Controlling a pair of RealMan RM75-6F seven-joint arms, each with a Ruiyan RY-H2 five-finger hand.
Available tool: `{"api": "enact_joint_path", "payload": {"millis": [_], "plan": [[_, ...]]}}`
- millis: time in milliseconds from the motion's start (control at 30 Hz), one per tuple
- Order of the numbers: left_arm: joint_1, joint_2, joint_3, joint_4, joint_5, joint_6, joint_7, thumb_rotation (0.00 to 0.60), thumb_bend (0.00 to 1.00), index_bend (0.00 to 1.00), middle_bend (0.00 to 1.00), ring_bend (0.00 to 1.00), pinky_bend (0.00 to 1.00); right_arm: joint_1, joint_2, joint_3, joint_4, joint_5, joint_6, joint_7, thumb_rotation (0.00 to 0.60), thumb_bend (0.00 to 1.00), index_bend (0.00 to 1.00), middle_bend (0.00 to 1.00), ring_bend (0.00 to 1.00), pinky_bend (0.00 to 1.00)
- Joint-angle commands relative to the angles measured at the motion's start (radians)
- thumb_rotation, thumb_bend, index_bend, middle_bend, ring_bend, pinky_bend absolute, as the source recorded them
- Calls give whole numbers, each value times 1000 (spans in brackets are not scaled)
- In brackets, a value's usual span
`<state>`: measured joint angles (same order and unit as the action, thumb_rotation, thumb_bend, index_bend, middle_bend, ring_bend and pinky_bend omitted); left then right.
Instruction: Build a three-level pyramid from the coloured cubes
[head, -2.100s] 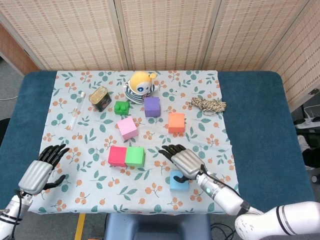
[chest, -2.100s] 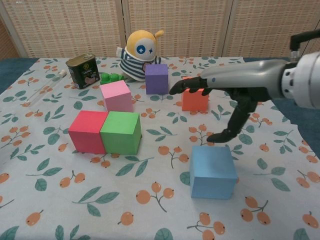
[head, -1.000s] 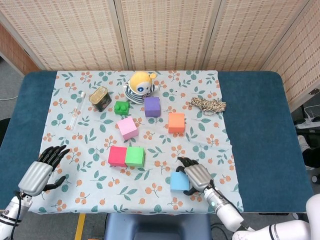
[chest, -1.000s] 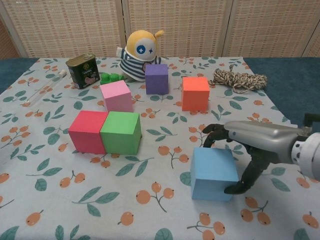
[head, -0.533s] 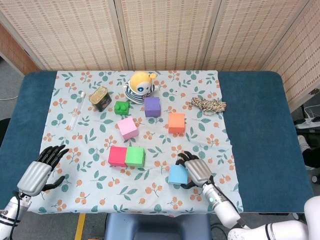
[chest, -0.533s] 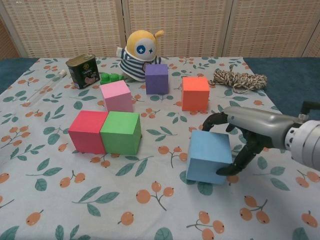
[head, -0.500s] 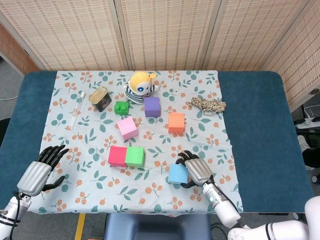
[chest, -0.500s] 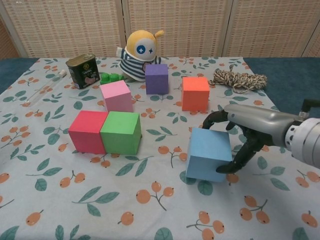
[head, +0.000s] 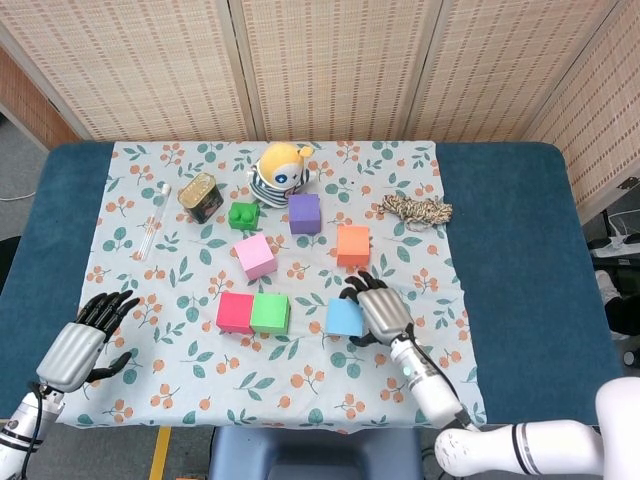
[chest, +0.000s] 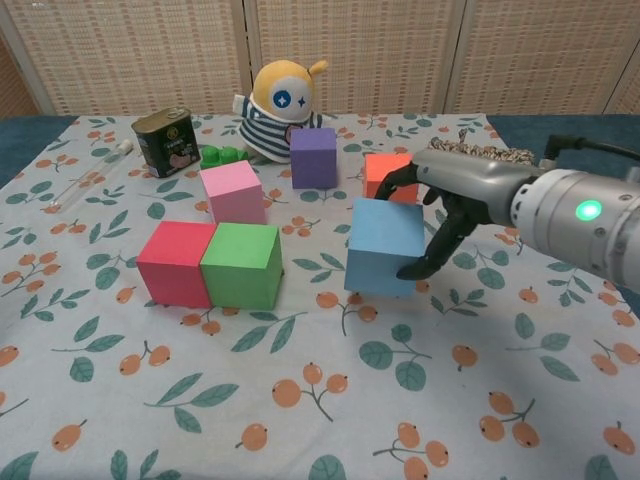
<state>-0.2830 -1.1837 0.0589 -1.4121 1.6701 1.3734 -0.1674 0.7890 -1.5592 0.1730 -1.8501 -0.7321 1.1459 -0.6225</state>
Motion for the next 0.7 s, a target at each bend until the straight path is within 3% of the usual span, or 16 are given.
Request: {"api": "enact_joint_path", "payload": {"millis": [33,300,700], "plan": [[1,0,-1,1,-2,1,-1,600,351,0,0,0,75,55,-61,34,74,47,-13,-56,600,413,520,130,42,179],[1,1,-7,5,-15,-2,-5,600,351,0,0,0,74,112,-149,77,171,140,-70,-53,600,413,526,130,42,179],[-2,-1,-11,9,-24,-11,-7,600,351,0,0,0,75,149,-172,115,213,227,-126,-12,600,419,537,130,42,179]]}}
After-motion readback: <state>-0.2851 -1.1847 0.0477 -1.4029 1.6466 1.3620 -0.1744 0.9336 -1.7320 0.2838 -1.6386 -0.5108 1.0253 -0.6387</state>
